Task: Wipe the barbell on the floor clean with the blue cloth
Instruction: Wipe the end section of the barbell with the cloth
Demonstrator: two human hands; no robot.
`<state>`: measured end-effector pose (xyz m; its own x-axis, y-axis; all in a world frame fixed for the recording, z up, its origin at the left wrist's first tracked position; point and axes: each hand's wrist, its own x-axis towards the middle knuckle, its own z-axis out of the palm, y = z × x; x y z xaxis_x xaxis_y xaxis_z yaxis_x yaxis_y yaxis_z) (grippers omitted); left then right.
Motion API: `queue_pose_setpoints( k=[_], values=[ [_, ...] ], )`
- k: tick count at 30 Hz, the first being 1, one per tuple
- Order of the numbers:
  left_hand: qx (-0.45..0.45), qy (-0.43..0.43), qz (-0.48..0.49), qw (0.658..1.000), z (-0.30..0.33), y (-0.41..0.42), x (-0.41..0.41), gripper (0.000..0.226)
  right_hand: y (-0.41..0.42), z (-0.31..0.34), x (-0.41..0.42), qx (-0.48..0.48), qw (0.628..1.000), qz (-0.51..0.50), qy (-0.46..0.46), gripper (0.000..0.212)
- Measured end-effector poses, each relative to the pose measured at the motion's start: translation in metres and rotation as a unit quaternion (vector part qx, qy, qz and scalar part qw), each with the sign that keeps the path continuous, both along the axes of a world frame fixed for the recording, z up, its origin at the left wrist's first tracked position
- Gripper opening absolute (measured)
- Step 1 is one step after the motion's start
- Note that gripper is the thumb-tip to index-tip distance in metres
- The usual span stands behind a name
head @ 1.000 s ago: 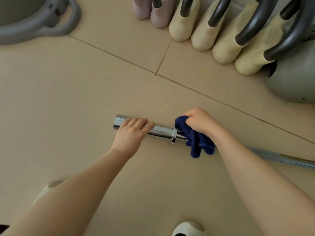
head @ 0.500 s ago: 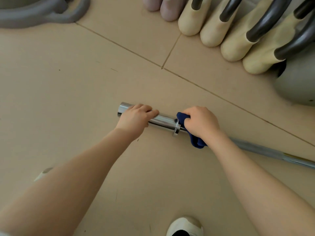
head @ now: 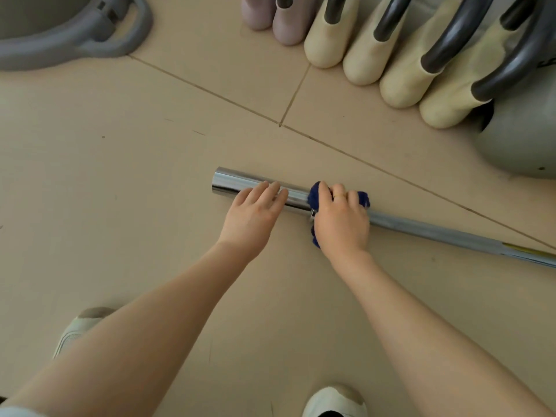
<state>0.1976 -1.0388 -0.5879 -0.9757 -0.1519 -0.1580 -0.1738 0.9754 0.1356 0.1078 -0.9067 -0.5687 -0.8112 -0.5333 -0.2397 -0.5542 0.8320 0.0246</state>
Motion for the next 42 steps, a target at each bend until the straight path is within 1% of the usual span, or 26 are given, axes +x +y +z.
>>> queue_pose_setpoints(
  k=[1,4,6,7,8,10,11,12,14,16,17,19,21,22,23,25,29,30,32,34,36,37,38,39,40,42],
  values=[
    [0.000,-0.007,0.000,1.000,0.001,0.000,-0.002,0.066,0.002,-0.002,0.006,0.016,1.000,0.007,0.018,0.054],
    [0.001,-0.007,0.003,1.000,0.004,-0.003,-0.007,0.067,0.018,-0.012,0.019,0.027,0.998,0.057,0.023,0.067],
    [0.029,-0.019,0.007,0.999,0.008,-0.003,-0.007,0.067,0.020,-0.007,0.010,0.033,0.996,0.073,0.048,0.068],
    [0.040,-0.041,0.008,0.998,0.009,-0.002,-0.006,0.067,0.018,-0.004,0.004,0.035,0.995,0.071,0.052,0.066],
    [0.045,-0.061,0.012,0.997,0.008,-0.002,-0.006,0.066,0.012,0.001,-0.004,0.022,0.998,0.053,0.029,0.064],
    [0.051,-0.077,0.031,0.995,0.008,-0.002,-0.010,0.066,0.002,-0.002,-0.013,0.013,0.997,-0.048,-0.057,0.055],
    [0.049,-0.075,0.038,0.995,0.009,-0.001,-0.012,0.066,-0.001,-0.004,-0.009,-0.002,0.995,-0.082,-0.058,0.054],
    [0.047,-0.071,0.040,0.996,0.009,0.000,-0.015,0.066,-0.004,-0.001,-0.002,-0.020,0.995,-0.088,-0.041,0.054],
    [0.034,-0.070,0.034,0.996,0.013,0.001,-0.017,0.066,0.000,-0.007,0.013,-0.019,0.998,-0.052,-0.002,0.062],
    [0.021,-0.082,0.042,0.996,0.013,0.005,-0.017,0.066,0.008,-0.006,0.015,-0.005,1.000,-0.019,-0.004,0.070],
    [0.021,-0.089,0.051,0.995,0.013,0.008,-0.017,0.066,0.008,-0.004,0.010,-0.011,1.000,-0.010,-0.005,0.070],
    [0.029,-0.092,0.068,0.993,0.012,0.011,-0.019,0.067,0.002,0.002,-0.008,-0.022,0.998,-0.032,-0.050,0.057],
    [0.032,-0.086,0.074,0.993,0.012,0.010,-0.023,0.068,-0.006,-0.006,-0.026,-0.063,0.991,-0.086,-0.083,0.043],
    [0.030,-0.085,0.073,0.993,0.012,0.009,-0.025,0.069,-0.009,-0.008,-0.029,-0.077,0.987,-0.111,-0.090,0.040],
    [0.027,-0.087,0.071,0.993,0.012,0.007,-0.027,0.069,-0.009,-0.010,-0.028,-0.085,0.986,-0.120,-0.077,0.040],
    [0.028,-0.090,0.074,0.993,0.014,0.006,-0.030,0.068,-0.004,-0.012,-0.013,-0.087,0.990,-0.098,-0.047,0.045],
    [0.050,-0.086,0.099,0.990,0.013,0.008,-0.031,0.067,0.023,-0.029,0.011,-0.081,0.996,-0.046,-0.003,0.062],
    [0.055,-0.084,0.104,0.989,0.012,0.009,-0.030,0.067,0.026,-0.032,0.006,-0.090,0.995,-0.036,-0.011,0.059],
    [0.062,-0.079,0.110,0.989,0.010,0.009,-0.031,0.067,0.020,-0.029,-0.013,-0.109,0.992,-0.030,-0.053,0.045],
    [0.072,-0.079,0.114,0.988,0.010,0.007,-0.035,0.067,0.010,-0.021,-0.031,-0.145,0.982,-0.076,-0.095,0.033],
    [0.084,-0.080,0.122,0.986,0.010,0.005,-0.040,0.067,0.003,-0.014,-0.041,-0.215,0.954,-0.174,-0.117,0.032],
    [0.092,-0.079,0.126,0.985,0.010,0.004,-0.042,0.068,-0.001,-0.011,-0.040,-0.247,0.944,-0.189,-0.109,0.035],
    [0.102,-0.077,0.129,0.983,0.009,0.003,-0.042,0.068,-0.004,-0.010,-0.034,-0.271,0.946,-0.161,-0.076,0.039],
    [0.110,-0.075,0.130,0.983,0.009,0.001,-0.042,0.068,-0.006,-0.014,-0.026,-0.278,0.954,-0.104,-0.041,0.042],
    [0.116,-0.071,0.129,0.982,0.008,0.000,-0.041,0.068,-0.007,-0.019,-0.017,-0.275,0.961,-0.041,0.005,0.042],
    [0.121,-0.064,0.125,0.983,0.006,-0.001,-0.042,0.068,-0.003,-0.032,0.001,-0.248,0.966,0.036,0.062,0.037]
  ],
)
